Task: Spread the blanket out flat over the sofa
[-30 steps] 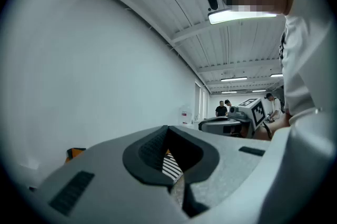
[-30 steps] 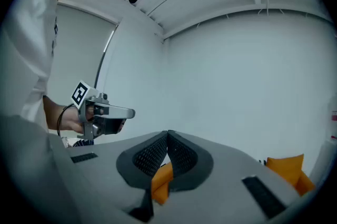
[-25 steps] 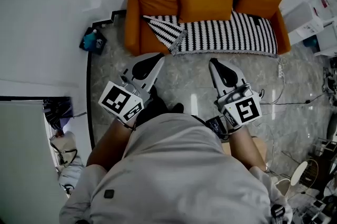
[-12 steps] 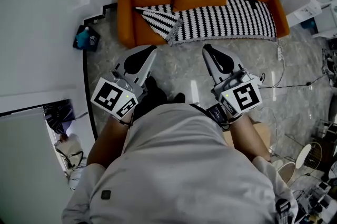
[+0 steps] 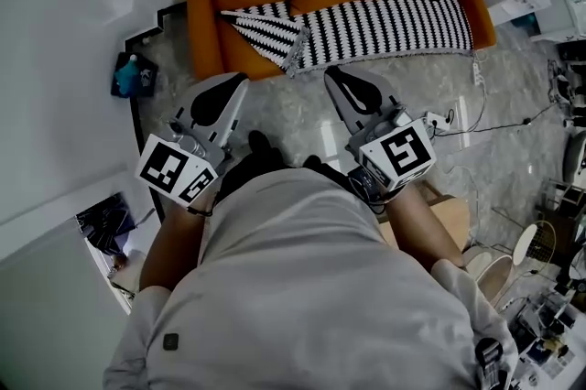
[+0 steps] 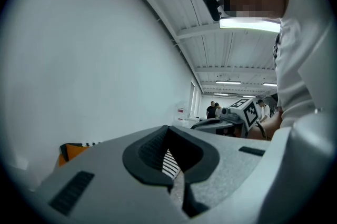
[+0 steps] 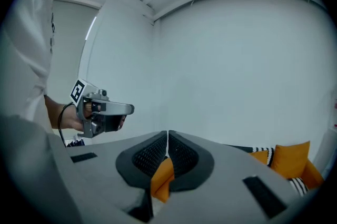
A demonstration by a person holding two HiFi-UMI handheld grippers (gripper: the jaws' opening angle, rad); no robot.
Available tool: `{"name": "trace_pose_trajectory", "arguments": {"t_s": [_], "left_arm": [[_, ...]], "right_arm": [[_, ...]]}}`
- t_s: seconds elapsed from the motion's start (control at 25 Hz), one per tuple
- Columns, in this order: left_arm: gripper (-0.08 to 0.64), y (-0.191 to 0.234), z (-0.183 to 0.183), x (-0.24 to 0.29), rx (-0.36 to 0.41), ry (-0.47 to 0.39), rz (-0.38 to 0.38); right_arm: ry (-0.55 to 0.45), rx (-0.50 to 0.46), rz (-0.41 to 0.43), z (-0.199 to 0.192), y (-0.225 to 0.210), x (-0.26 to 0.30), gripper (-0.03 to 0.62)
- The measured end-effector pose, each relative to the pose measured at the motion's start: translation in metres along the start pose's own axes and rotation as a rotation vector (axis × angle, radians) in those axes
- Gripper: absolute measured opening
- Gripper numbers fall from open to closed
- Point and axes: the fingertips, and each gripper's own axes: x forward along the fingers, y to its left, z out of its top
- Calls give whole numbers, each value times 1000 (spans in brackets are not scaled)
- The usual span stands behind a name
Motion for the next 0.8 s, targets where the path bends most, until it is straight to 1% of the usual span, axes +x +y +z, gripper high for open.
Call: {"name": "trace_pose_trajectory", "arguments": {"t_s": [0.16, 0.36, 0.6, 0.76, 0.8], "left_arm": [[9, 38, 1, 4, -6, 18, -30], [9, 61, -4, 10, -33, 37, -53], [9, 80, -18, 35, -79, 67, -39], [9, 98, -31, 61, -93, 94, -8], [9, 104, -36, 69, -96, 104, 4]], "right_arm": [[24, 26, -24, -3, -7, 35, 31], [75, 62, -22, -15, -11, 59, 32], [128, 106, 7, -38, -41, 82, 32], [160, 131, 44, -60, -75, 104, 40], [166, 138, 53, -66, -86, 110, 53]]}}
